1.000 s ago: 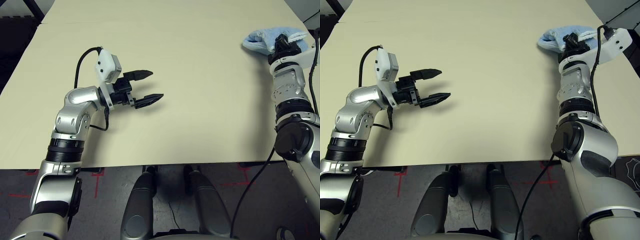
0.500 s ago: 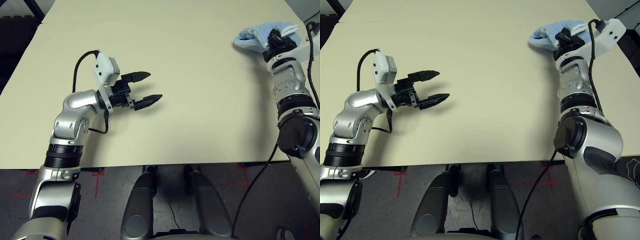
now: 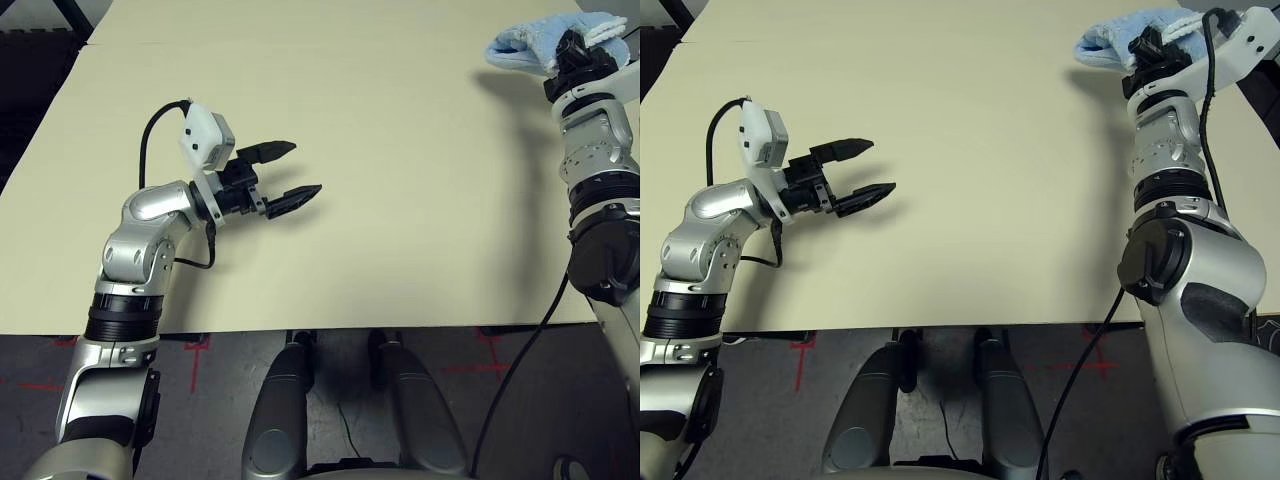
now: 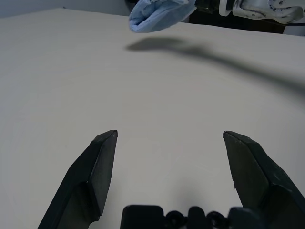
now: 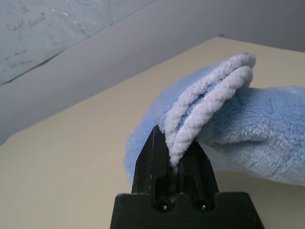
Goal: Fold the towel and set it aside.
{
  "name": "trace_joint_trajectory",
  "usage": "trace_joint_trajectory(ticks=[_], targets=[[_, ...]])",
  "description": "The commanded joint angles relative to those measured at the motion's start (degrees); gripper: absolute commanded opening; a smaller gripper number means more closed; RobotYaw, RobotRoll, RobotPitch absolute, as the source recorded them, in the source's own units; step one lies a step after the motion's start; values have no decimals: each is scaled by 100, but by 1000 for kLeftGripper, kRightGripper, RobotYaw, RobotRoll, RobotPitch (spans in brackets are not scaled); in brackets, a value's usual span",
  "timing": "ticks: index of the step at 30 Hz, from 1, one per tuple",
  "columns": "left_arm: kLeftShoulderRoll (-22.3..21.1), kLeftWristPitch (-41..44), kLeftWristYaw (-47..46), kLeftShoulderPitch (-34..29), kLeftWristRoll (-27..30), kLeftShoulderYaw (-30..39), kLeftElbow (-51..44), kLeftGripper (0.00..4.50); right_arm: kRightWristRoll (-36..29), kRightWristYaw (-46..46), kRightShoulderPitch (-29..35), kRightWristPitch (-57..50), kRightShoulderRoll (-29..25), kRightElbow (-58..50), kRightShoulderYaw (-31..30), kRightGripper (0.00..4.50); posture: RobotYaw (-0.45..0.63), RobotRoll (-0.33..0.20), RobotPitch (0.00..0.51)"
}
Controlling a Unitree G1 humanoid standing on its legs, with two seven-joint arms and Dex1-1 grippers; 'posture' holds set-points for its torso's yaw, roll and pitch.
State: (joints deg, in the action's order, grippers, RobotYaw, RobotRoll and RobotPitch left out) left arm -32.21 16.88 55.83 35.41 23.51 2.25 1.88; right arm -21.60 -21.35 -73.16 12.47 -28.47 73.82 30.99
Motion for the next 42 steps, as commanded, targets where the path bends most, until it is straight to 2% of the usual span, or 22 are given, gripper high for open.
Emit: trace_joint_trajectory(ticks=[1,12,18,28,42], targets=[[15,-9,-35,-104,8,8,-66,4500,99,22,179,41,16,82,-39,16,62,0,392],[-3,196,-165,-318,97,3,-411,4500,173,-61,1029,-221,187,-24,-169,16,63,0,386],[6,147,-71,-176,72,-55,-257,4500,85,-114,1351,-335,120,-209,-124,16,40,0,367],[98,0,67,88,0,-148,53,4500,-312,287,1377,-852,184,-425,151,16,21,0,352],[64,-87,88,115,-22,-134,103,4500,-789,785,1241,-1506,740,-906,304,16,33,0,336]])
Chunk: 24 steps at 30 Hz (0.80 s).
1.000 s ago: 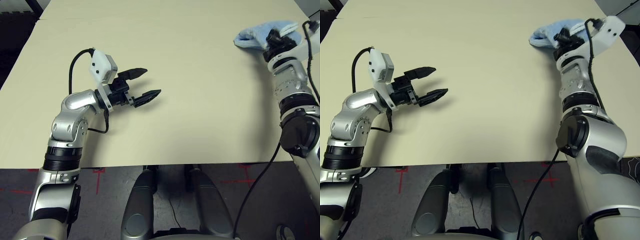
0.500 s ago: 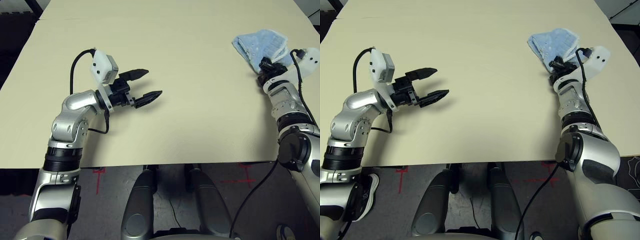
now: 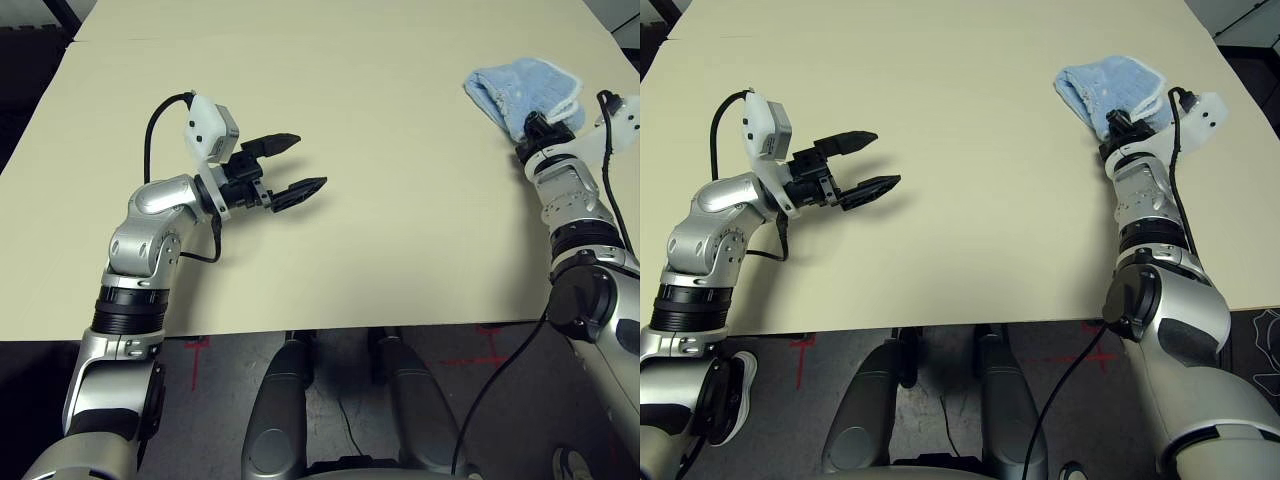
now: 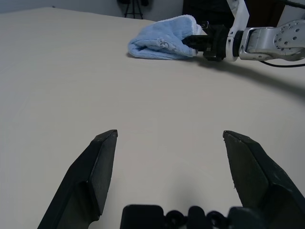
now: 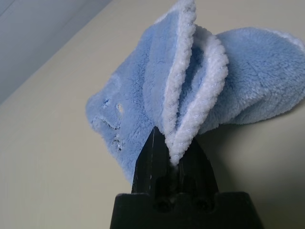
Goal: Fold the towel and set it aside.
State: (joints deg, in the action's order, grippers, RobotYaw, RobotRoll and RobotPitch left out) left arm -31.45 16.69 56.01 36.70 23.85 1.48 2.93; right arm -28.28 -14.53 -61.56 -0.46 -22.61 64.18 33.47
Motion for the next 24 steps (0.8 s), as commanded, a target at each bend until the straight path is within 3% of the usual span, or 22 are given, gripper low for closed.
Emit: trace_joint_trajectory(ticks=[1,22,23,24], targets=[[-13,-72,69,-15,-58,-58,-4,4500,-145,149,55,-224,193,49,70,16,34,0,335],[-33,-82,57,-26,-62,-47,-33,4500,-300,160,-241,-573,462,29,85,16,45,0,318],[-33,-87,62,-9,-65,-49,-17,4500,-300,163,-233,-611,458,16,79,679,45,0,318],[-32,-96,68,5,-69,-51,1,4500,-295,157,-221,-639,454,-3,71,924,44,0,315]])
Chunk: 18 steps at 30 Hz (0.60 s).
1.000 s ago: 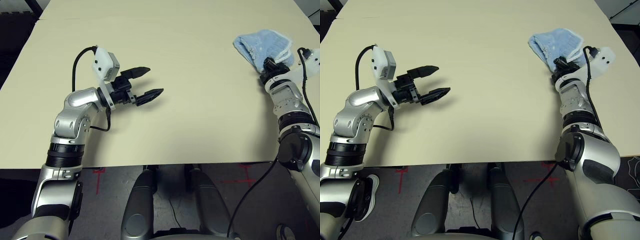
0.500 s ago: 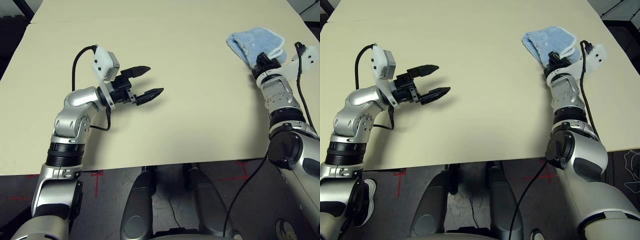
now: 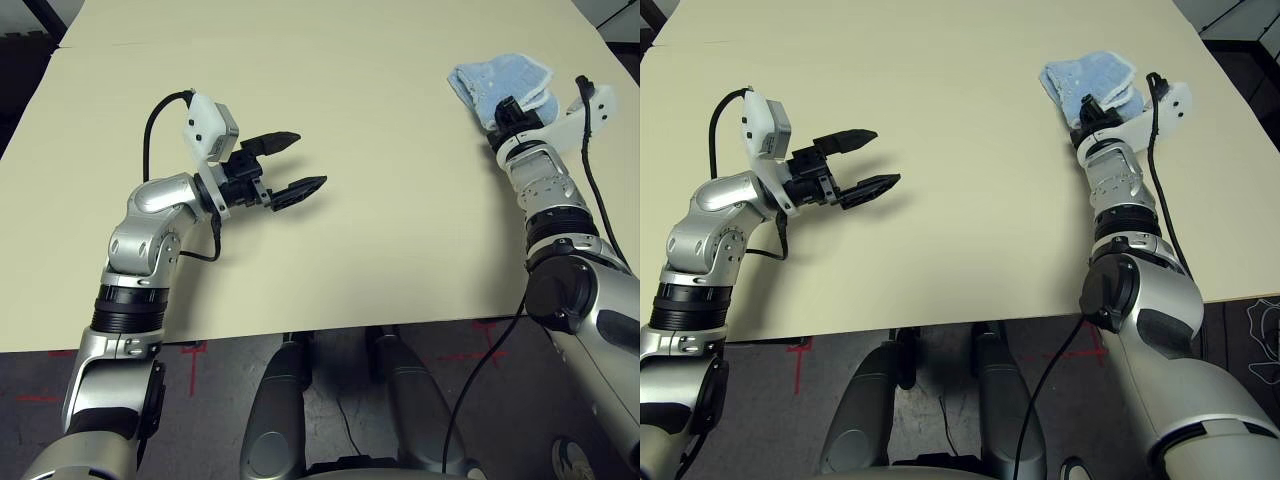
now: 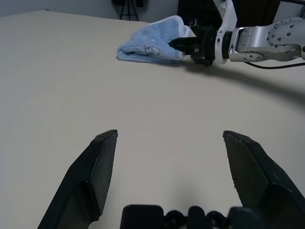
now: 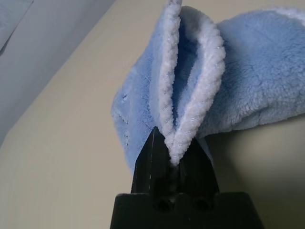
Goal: Fold the towel and set it aside.
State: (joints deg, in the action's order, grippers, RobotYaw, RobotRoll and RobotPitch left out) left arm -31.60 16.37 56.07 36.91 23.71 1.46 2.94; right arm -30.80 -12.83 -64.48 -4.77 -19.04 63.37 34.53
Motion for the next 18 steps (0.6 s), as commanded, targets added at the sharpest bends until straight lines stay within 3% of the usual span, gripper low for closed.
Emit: trace_joint_trajectory(ticks=[1,10,15,18], targets=[[-20,-70,68,-3,-59,-50,12,4500,-32,-17,96,-234,86,35,-51,1289,43,0,313],[-16,-131,93,60,-69,-49,113,4500,-71,384,579,-617,190,-1225,-140,4464,27,0,308],[15,-173,96,83,-80,-70,176,4500,-269,826,1048,-1328,337,-2663,-246,4464,24,0,301],[22,-207,65,81,-88,-38,220,4500,-309,399,1493,-1819,244,-3599,-634,4464,22,0,290]])
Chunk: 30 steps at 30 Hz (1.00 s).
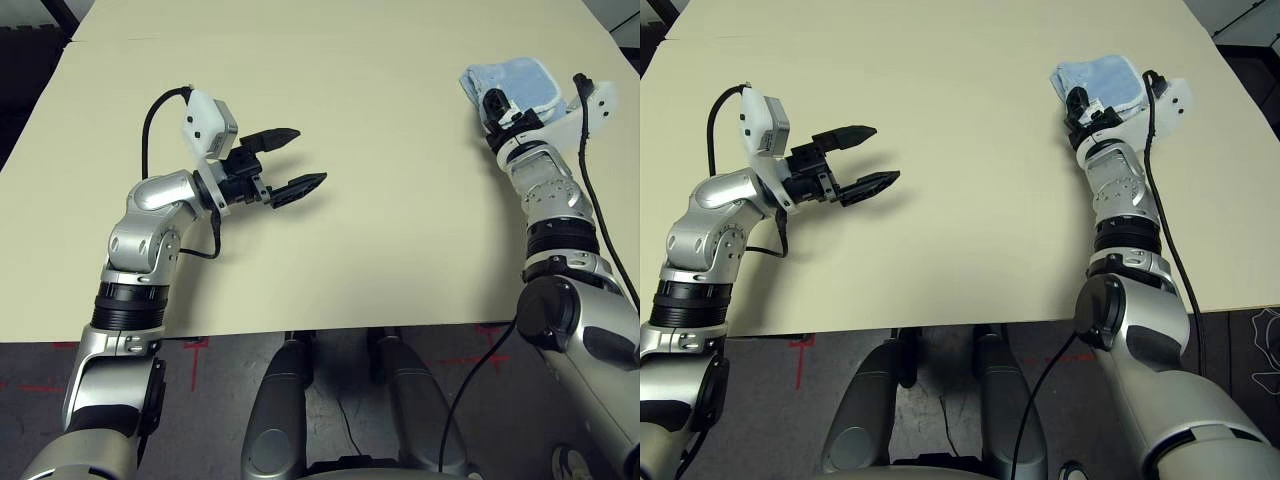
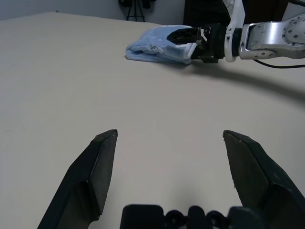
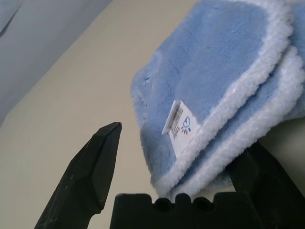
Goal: Fold the towel and set it aside.
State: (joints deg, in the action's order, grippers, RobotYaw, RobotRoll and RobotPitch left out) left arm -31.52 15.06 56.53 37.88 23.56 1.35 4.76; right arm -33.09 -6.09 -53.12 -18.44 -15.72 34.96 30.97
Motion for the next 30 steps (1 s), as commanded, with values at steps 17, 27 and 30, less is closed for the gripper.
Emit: trace_joint_trajectory(ticks=[17,27,30], targets=[[67,-6,-484,-272,-35,240,-3,4500,569,-2526,755,-78,-1134,-455,-1317,4464,34,0,268],[-3,-35,-408,-208,-55,192,48,4500,185,-3276,1388,-1116,-1718,-927,-1228,4464,20,0,265],[-1,-52,-383,-153,-63,165,94,4500,158,-3256,1404,-1466,-1783,-951,-1249,4464,20,0,265]])
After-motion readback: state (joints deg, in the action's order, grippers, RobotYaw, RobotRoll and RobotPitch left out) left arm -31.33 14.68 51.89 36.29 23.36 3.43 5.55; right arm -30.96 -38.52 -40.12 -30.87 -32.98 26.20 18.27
